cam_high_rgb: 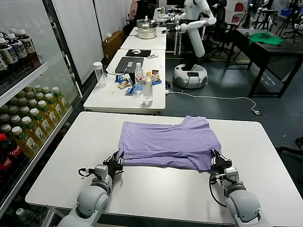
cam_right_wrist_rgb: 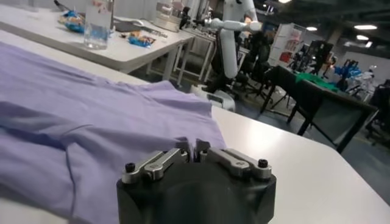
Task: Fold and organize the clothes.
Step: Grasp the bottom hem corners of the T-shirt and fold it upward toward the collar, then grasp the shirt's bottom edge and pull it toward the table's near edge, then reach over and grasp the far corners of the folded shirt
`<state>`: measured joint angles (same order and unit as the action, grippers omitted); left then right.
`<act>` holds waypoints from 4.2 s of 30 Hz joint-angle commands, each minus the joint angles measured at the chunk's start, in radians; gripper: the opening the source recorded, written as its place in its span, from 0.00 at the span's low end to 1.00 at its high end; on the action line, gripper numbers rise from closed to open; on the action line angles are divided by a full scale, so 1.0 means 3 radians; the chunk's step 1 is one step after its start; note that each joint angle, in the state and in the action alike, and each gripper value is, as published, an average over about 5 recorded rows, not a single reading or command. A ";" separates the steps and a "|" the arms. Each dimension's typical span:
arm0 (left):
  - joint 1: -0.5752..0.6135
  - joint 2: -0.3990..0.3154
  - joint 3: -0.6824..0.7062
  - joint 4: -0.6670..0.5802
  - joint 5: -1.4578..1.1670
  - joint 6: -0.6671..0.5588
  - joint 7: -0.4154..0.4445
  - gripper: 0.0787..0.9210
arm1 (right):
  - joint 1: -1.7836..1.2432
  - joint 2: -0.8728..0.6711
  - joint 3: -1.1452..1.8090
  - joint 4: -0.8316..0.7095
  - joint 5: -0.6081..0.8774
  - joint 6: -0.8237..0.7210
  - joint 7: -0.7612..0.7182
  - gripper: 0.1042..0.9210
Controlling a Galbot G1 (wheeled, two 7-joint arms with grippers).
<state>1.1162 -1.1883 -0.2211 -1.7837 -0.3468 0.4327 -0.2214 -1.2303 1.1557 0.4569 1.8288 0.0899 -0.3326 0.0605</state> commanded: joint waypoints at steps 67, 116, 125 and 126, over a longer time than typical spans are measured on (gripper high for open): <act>0.1877 0.0121 -0.0497 -0.1866 -0.0405 0.0355 -0.0208 0.04 | -0.2486 0.0002 0.1141 0.1714 0.0618 -0.0585 0.0043 0.03; -0.1016 0.0141 0.0411 0.0498 -0.0956 0.0356 -0.0360 0.88 | 0.1833 -0.0118 -0.0757 -0.1457 0.1577 -0.0817 0.0437 0.88; -0.1054 0.0022 0.0491 0.0713 -0.0767 0.0415 -0.0420 0.88 | 0.1813 0.0000 -0.0739 -0.1600 0.1627 -0.0821 0.0427 0.88; -0.1051 0.0018 0.0496 0.0722 -0.0742 0.0434 -0.0437 0.88 | 0.1813 0.0005 -0.0738 -0.1612 0.1628 -0.0820 0.0415 0.88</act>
<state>0.8743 -1.1627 -0.1011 -1.6689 -0.6003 0.5541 -0.3418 -0.7715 1.1287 0.2757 1.4706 0.5581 -0.5757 0.1857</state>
